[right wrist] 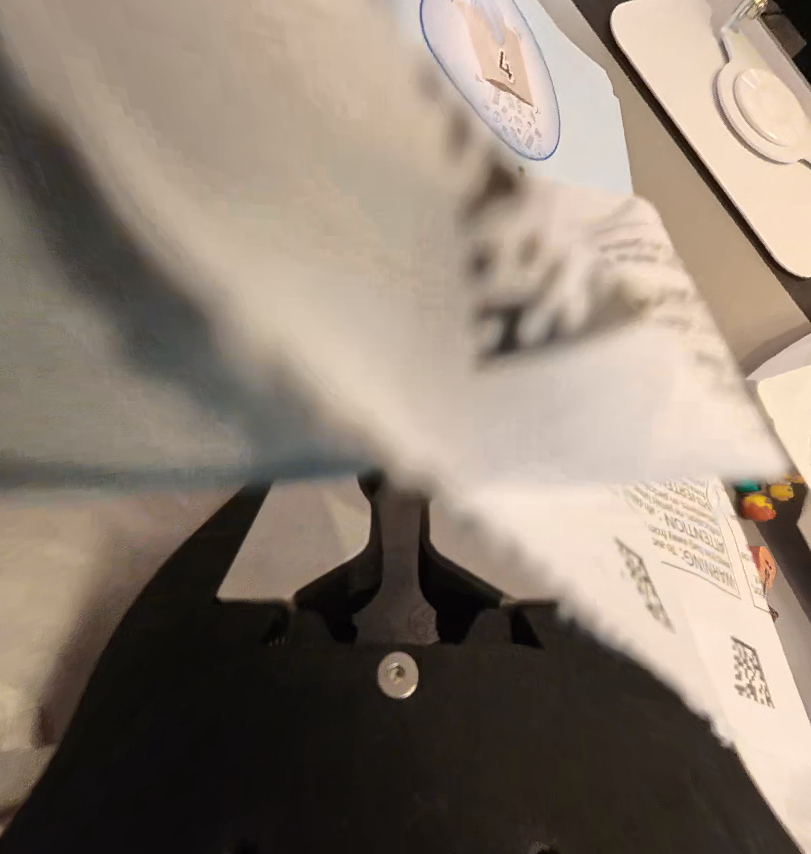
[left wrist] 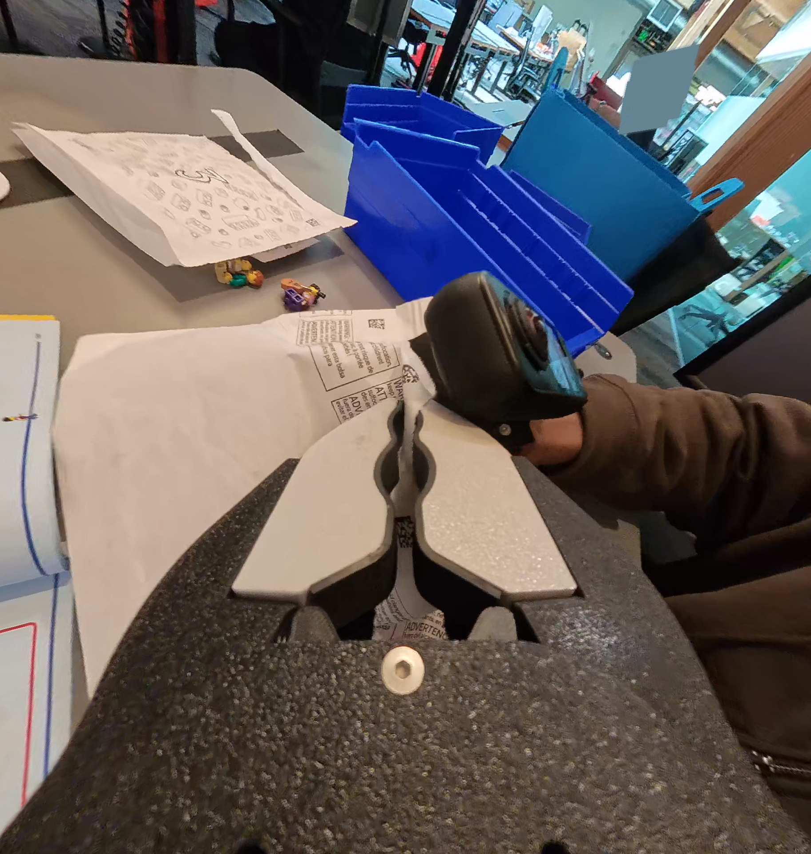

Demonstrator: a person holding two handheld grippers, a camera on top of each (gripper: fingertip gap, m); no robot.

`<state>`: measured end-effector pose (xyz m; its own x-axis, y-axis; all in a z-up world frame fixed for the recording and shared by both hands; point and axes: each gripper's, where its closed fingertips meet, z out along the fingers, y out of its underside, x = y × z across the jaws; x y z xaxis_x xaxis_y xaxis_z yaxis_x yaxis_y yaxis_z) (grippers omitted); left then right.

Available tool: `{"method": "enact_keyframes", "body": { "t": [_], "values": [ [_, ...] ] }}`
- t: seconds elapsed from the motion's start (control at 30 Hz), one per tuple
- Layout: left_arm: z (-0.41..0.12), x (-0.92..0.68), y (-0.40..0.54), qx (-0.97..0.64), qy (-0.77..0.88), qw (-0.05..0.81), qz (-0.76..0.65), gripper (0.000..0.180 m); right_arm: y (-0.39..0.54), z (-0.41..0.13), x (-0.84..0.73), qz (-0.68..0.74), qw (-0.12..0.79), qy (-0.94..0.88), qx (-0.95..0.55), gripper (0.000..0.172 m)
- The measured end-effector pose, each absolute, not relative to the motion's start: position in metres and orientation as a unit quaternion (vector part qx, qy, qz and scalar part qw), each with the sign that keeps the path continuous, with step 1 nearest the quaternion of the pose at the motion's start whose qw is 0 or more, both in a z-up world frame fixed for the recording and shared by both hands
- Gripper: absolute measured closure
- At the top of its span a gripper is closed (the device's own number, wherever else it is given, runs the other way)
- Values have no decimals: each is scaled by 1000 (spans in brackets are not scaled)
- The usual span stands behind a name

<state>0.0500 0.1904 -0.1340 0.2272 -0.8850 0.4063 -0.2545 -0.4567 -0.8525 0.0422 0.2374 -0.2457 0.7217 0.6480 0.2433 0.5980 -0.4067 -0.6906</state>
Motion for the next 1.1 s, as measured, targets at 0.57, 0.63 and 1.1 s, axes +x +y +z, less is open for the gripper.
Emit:
{"method": "enact_keyframes", "body": {
  "t": [0.57,0.63,1.1],
  "values": [
    [-130,47,190,-702,401,336,-483,180,221,-237,29,15,423,-457,-782,151],
    [-130,47,190,-701,401,338,-484,180,219,-236,26,23,427,-467,-774,151],
    [-129,47,193,-697,426,387,-427,180,220,-244,35,67,401,-447,-797,157]
  ]
}}
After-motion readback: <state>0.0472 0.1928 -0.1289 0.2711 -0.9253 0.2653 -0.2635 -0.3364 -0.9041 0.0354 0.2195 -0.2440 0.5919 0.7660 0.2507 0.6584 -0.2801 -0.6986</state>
